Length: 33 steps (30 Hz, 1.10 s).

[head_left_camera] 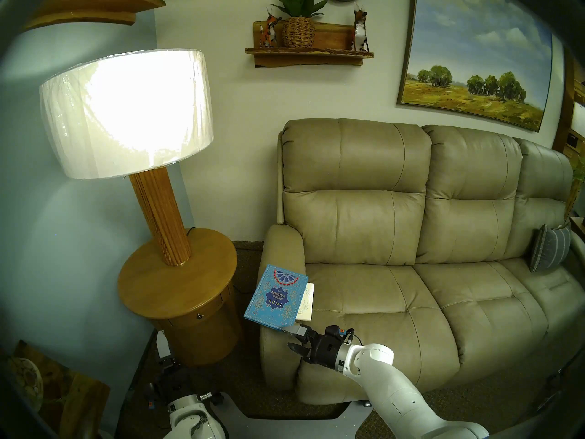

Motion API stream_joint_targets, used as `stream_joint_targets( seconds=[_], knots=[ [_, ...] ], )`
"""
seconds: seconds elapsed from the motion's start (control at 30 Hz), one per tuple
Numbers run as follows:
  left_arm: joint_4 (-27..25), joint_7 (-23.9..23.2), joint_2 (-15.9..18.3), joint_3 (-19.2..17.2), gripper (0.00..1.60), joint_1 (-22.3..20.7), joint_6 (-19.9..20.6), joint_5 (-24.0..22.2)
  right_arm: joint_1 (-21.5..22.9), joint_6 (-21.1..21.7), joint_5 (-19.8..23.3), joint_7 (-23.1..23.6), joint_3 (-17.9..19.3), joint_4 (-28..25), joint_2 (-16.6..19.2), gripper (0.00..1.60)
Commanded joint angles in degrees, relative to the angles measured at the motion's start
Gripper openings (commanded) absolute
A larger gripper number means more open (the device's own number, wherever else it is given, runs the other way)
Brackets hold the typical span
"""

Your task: Move books from sofa to side table

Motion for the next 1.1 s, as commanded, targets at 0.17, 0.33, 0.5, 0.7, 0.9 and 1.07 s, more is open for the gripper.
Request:
stream_joint_targets(
  seconds=[0.17,0.33,0.5,0.7,0.9,1.07],
  knots=[
    [-0.5,-0.3,-0.1,0.0,1.60,0.0,0.1,0.1,7.6,-4.3,1.0,0.2,1.7,5.6,-2.7,1.60],
    [-0.5,-0.3,-0.2,-0.1,1.60,0.0,0.2,0.2,9.8,-4.7,1.6,0.9,2.6,8.7,-3.4,1.60],
    [-0.5,-0.3,-0.2,-0.1,1.60,0.0,0.2,0.2,11.2,-4.8,1.9,1.8,2.8,10.6,-3.9,1.60],
    [-0.5,-0.3,-0.2,-0.2,1.60,0.0,0.2,0.3,13.6,-5.8,1.8,2.8,2.9,14.0,-4.9,1.60],
    [-0.5,-0.3,-0.3,-0.2,1.60,0.1,0.3,0.4,15.4,-5.3,1.7,3.8,2.7,16.8,-5.0,1.39],
    [-0.6,-0.3,-0.3,-0.3,1.60,0.1,0.3,0.4,16.1,-4.8,0.9,4.8,1.5,18.8,-4.2,0.74]
  ],
)
